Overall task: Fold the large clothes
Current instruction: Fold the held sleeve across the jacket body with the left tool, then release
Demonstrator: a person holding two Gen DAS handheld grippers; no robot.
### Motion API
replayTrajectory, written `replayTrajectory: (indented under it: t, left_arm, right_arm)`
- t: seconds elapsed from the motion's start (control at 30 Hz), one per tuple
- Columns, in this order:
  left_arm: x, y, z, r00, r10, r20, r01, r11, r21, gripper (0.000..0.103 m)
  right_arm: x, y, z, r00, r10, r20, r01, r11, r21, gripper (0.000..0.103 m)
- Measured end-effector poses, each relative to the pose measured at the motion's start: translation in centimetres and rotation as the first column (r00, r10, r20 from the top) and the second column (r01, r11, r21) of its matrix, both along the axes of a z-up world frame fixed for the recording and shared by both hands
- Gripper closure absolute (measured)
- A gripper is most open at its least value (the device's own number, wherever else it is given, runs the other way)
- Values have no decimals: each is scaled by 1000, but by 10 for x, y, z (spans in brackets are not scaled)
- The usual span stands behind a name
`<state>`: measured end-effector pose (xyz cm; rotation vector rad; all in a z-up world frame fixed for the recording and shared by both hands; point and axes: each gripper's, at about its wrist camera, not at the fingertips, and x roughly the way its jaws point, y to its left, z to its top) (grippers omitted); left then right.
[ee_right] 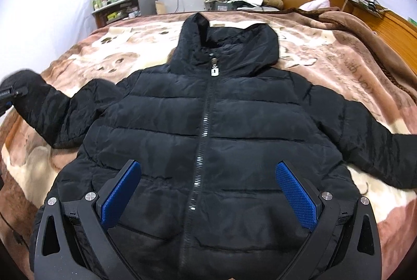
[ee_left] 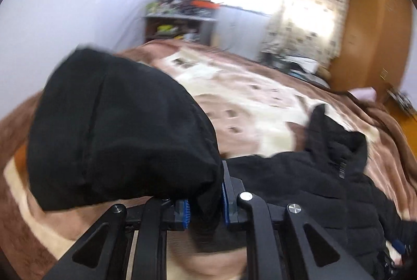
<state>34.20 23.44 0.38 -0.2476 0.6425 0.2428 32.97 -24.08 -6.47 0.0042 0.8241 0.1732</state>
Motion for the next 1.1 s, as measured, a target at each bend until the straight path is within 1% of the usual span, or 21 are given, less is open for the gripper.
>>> replayTrajectory:
  t: [0.1, 0.2, 0.27, 0.3, 0.33, 0.47, 0.57, 0.67, 0.77, 0.8, 0.83, 0.93, 0.97, 1.0, 1.03, 1.07, 1.1]
  left_arm:
    - [8, -39, 13, 998, -66, -2, 66, 997, 36, 85]
    - [19, -74, 20, 992, -128, -22, 129, 989, 65, 85]
    - [22, -98, 20, 985, -168, -42, 171, 980, 105, 85]
    - [25, -115, 20, 977, -206, -50, 211, 969, 128, 85]
    - [25, -125, 19, 972, -226, -58, 232, 963, 134, 85]
    - [34, -169, 7, 950, -288, -116, 304, 939, 157, 85]
    - [40, -205, -10, 930, -326, -171, 358, 907, 221, 85]
    - [52, -234, -30, 902, -369, -223, 415, 885, 213, 85]
    - [59, -250, -54, 883, -368, -290, 440, 865, 241, 85]
    - [60, -255, -63, 869, -376, -322, 459, 856, 240, 85]
    - [60, -257, -69, 860, -383, -337, 472, 848, 240, 84]
    - [62, -258, -84, 845, -387, -369, 490, 837, 245, 82]
    - [62, -258, -89, 832, -400, -384, 509, 826, 243, 80]
    - [60, -257, -92, 826, -406, -391, 516, 823, 236, 79]
    - [60, -254, -92, 823, -417, -387, 521, 825, 218, 75]
    - [62, -252, -91, 818, -432, -380, 527, 827, 194, 67]
    - [62, -249, -91, 812, -444, -380, 533, 829, 171, 63]
  right_arm:
    - [-2, -18, 4, 1000, -31, 3, 31, 999, 23, 0]
    - [-4, -34, 7, 999, -50, 14, 50, 998, 31, 0]
    - [-6, -46, 8, 998, -68, 19, 67, 997, 39, 0]
    - [-6, -51, 9, 997, -77, 21, 76, 996, 45, 0]
    - [-7, -57, 9, 996, -88, 22, 86, 995, 53, 0]
    - [-8, -79, 7, 992, -128, 17, 126, 989, 72, 0]
    - [-10, -89, 4, 990, -143, 10, 142, 987, 75, 0]
    - [-13, -100, 1, 987, -158, 2, 158, 985, 71, 0]
    - [-15, -108, -1, 985, -173, -8, 173, 983, 62, 0]
    - [-15, -110, -1, 984, -177, -10, 177, 982, 61, 0]
    - [-15, -111, -2, 984, -178, -13, 179, 982, 58, 0]
    - [-13, -112, -5, 983, -180, -23, 181, 983, 45, 0]
    - [-12, -112, -6, 983, -180, -28, 181, 983, 41, 0]
    - [-10, -110, -7, 983, -178, -34, 179, 983, 41, 0]
    - [-8, -108, -8, 984, -174, -39, 176, 983, 43, 0]
    - [-7, -106, -8, 985, -169, -39, 170, 984, 46, 0]
    - [-6, -104, -9, 986, -163, -42, 165, 985, 47, 0]
